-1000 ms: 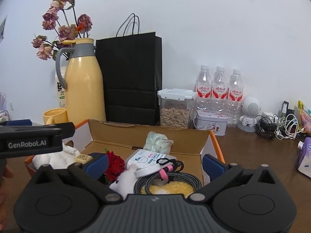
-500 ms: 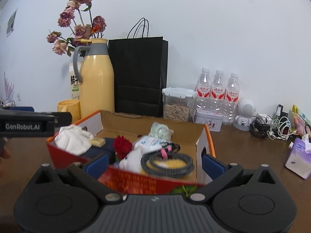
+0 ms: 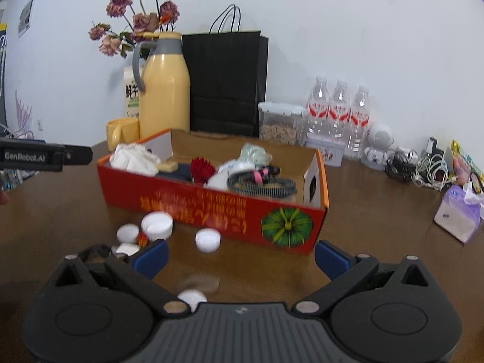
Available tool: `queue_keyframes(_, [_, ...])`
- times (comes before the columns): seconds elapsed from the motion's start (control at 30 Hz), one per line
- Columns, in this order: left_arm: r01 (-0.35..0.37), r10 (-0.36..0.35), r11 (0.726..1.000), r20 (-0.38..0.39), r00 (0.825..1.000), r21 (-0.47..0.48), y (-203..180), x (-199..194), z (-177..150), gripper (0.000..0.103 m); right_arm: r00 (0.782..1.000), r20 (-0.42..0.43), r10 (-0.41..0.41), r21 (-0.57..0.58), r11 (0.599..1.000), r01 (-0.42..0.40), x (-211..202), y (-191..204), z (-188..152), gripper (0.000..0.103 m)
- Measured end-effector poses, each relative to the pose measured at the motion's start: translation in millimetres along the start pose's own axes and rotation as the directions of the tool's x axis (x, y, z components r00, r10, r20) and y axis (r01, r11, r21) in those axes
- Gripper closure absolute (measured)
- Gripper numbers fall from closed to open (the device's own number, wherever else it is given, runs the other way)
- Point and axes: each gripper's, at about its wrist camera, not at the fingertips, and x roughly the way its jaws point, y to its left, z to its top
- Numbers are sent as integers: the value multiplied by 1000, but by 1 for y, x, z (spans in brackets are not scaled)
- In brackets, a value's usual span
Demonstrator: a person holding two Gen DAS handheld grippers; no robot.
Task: Organize objects
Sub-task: 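Withdraw both tools and grasp a white bottle cap with the right gripper, then hold the white cap with the right gripper while the left gripper grasps the black cable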
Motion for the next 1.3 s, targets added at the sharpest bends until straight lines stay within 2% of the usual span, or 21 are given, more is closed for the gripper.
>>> queue_keyframes(0.33, [1, -1, 1000, -67, 998, -11, 13, -9, -26, 0, 994, -109, 26, 23, 999, -24, 1, -3, -34, 0])
queue_keyframes(0.5, [-2, 0, 1000, -88, 996, -22, 18, -10, -34, 0, 989, -137, 52, 26, 998, -49, 8, 1, -41, 1])
queue_keyframes(0.57, [-4, 1, 1000, -97, 995, -25, 20, -8, -36, 0, 987, -141, 74, 24, 997, -72, 11, 5, -40, 10])
queue_keyframes(0.7, [-2, -2, 1000, -104, 995, -30, 21, -7, -38, 0, 982, -154, 105, 11, 994, -105, 20, 15, -38, 20])
queue_keyframes(0.77, [3, -6, 1000, -105, 994, -30, 20, -6, -39, 0, 981, -159, 112, 11, 994, -112, 25, 18, -35, 32])
queue_keyframes(0.9, [8, -11, 1000, -108, 994, -30, 19, -5, -39, 0, 979, -165, 118, 21, 993, -116, 35, 22, -31, 45])
queue_keyframes(1.0, [9, -12, 1000, -111, 994, -30, 17, -5, -40, 0, 981, -154, 122, 27, 993, -119, 36, 22, -30, 66])
queue_keyframes(1.03, [9, -13, 1000, -112, 994, -30, 17, -5, -40, 0, 981, -147, 126, 29, 992, -123, 36, 22, -30, 76])
queue_keyframes(1.3, [13, -15, 1000, -114, 993, -25, 13, -5, -40, 0, 986, -119, 117, 23, 993, -115, 32, 22, -34, 76])
